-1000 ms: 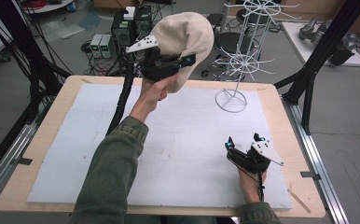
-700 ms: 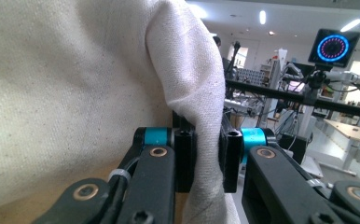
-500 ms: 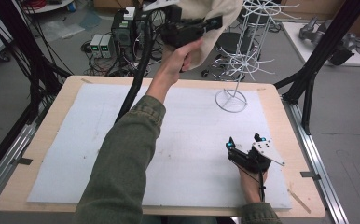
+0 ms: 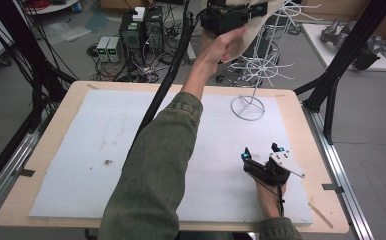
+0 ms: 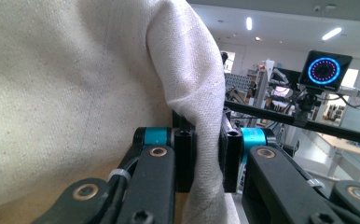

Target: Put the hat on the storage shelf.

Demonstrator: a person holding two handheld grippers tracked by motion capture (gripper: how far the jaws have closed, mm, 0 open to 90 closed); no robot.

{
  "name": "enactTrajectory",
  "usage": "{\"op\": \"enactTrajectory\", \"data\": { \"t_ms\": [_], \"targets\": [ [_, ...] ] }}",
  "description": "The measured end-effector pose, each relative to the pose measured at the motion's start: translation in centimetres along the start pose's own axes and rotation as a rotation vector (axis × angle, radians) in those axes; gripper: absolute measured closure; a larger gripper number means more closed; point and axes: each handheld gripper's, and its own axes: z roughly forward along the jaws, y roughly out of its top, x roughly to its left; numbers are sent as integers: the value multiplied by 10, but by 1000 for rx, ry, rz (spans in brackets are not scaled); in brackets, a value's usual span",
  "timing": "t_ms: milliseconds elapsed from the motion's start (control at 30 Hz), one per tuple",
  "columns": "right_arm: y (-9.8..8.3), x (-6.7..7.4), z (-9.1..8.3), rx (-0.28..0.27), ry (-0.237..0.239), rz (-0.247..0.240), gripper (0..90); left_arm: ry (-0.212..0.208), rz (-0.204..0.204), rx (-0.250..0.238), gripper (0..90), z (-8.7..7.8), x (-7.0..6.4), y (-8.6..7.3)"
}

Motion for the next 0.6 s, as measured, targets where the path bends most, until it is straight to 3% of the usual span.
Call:
{"op": "enactTrajectory", "data": {
  "t_ms": [233,433,600],
  "targets": [
    [0,-2,-1,-5,-8,13,50,-4,-6,6,806,-1,7,-10],
    [0,-1,0,-3,-6,7,51,-64,-4,-15,805,0,6,-13],
    [0,1,0,-8,-4,-3,51,-46,-3,9,805,7,7,-18]
  ]
}}
